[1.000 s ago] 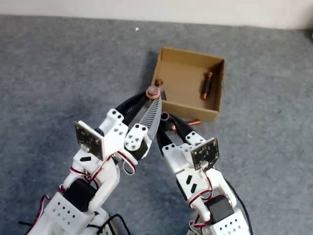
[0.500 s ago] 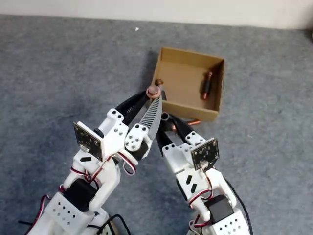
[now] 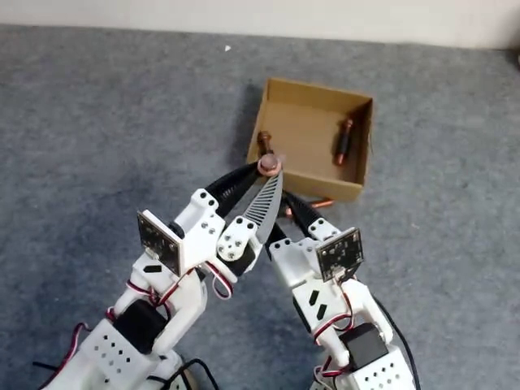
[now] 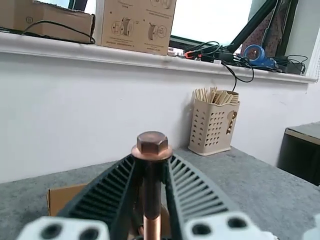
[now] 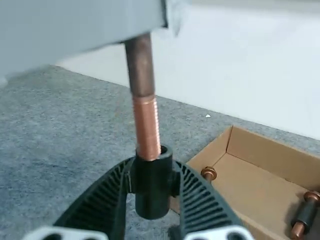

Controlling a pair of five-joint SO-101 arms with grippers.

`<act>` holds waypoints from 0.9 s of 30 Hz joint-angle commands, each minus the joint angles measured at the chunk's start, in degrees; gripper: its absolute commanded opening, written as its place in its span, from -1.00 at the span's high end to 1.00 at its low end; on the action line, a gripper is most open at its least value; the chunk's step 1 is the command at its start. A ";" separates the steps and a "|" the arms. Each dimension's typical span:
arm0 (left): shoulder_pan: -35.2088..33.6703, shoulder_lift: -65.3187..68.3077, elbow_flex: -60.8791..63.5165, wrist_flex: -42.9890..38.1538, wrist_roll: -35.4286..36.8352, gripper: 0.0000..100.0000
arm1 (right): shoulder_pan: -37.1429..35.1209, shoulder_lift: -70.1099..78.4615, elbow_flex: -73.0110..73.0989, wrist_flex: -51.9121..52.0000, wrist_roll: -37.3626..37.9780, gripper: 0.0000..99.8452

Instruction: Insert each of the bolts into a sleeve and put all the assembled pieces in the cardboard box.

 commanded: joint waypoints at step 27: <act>-4.26 -0.40 5.05 2.64 -0.44 0.75 | -0.31 -0.84 8.57 -1.54 0.70 0.99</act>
